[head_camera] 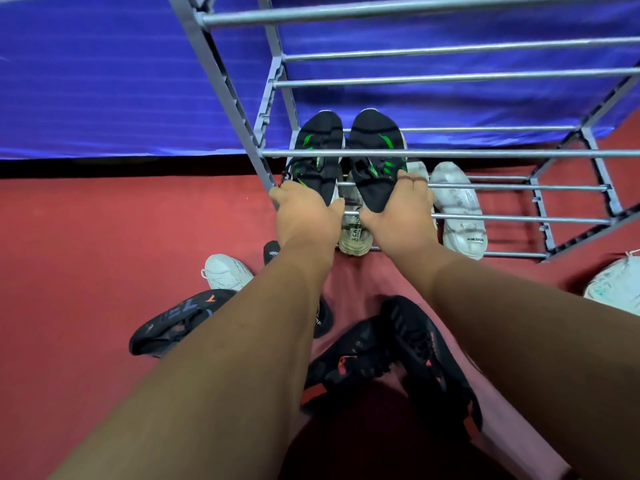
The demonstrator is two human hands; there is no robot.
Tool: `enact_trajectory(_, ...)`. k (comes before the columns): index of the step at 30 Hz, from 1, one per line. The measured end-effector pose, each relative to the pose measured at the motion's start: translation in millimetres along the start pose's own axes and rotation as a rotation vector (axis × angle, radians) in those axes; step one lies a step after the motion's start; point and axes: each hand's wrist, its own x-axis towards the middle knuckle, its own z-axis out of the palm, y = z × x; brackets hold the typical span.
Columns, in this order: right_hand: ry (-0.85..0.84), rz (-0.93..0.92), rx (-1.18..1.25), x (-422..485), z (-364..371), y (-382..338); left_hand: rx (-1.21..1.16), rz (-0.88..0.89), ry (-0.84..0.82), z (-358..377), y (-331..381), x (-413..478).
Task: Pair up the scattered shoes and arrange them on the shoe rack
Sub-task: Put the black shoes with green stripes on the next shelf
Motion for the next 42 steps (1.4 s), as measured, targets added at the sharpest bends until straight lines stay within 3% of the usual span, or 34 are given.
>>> enact_trajectory(4,-0.02,0.002,0.022,4.9,6.5,-4.8,-0.155,0.02,0.043,4.8,-2.9,-4.2)
enact_trajectory(7,-0.086,-0.017,0.017,4.2,6.4,-2.6,-0.09,0.026,0.023,5.6,-3.7,-6.1)
enact_trajectory(18,-0.212,-0.198,0.007,-3.5,-6.8,3.3,-0.28,0.007,0.072,12.1,-13.2,-19.3)
enact_trajectory(25,-0.156,-0.183,0.028,-5.2,-2.5,1.0,-0.211,0.054,0.151,11.3,-22.9,-16.9)
enact_trajectory(42,-0.252,-0.163,0.02,7.2,-11.2,9.1,-0.207,0.02,0.147,15.6,-27.6,-19.8)
